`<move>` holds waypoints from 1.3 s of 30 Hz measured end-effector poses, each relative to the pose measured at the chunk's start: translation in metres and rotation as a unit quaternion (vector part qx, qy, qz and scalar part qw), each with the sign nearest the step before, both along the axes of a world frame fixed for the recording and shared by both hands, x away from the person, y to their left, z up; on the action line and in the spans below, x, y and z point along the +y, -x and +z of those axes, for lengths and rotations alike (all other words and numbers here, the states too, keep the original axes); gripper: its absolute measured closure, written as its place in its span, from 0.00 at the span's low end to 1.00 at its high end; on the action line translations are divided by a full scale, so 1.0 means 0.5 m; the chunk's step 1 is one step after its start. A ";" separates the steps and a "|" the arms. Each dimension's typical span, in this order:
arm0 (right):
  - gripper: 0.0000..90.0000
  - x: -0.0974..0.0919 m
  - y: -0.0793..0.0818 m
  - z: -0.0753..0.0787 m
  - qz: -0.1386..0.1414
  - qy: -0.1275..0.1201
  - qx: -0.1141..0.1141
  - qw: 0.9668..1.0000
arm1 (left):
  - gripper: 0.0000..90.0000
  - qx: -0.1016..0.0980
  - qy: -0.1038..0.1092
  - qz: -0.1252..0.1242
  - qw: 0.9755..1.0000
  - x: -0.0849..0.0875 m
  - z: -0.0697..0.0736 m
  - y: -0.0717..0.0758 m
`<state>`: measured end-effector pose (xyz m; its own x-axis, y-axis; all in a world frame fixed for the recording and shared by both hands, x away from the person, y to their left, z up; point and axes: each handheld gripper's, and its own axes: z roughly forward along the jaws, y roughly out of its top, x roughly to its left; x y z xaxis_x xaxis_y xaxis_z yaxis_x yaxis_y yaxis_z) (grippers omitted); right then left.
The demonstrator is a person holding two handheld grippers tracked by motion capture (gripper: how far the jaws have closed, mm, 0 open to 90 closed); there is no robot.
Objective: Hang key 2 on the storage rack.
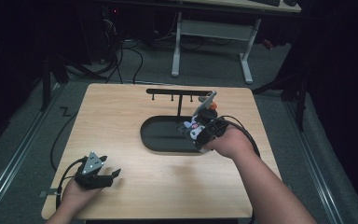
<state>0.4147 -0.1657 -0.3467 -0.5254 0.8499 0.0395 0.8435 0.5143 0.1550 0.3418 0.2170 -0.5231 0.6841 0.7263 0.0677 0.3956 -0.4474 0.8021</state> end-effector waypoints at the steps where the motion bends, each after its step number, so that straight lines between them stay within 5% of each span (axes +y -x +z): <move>1: 0.53 0.002 -0.005 0.002 0.001 -0.002 0.000 1.000 | 0.29 0.001 0.000 0.000 1.000 0.001 0.000 0.000; 15: 0.53 0.037 -0.084 0.013 0.005 -0.005 0.006 1.000 | 0.29 0.002 0.005 0.006 1.000 0.011 0.000 0.001; 39: 0.53 0.055 -0.151 0.014 -0.008 0.009 -0.003 1.000 | 0.29 0.003 0.009 0.005 1.000 0.014 0.000 -0.001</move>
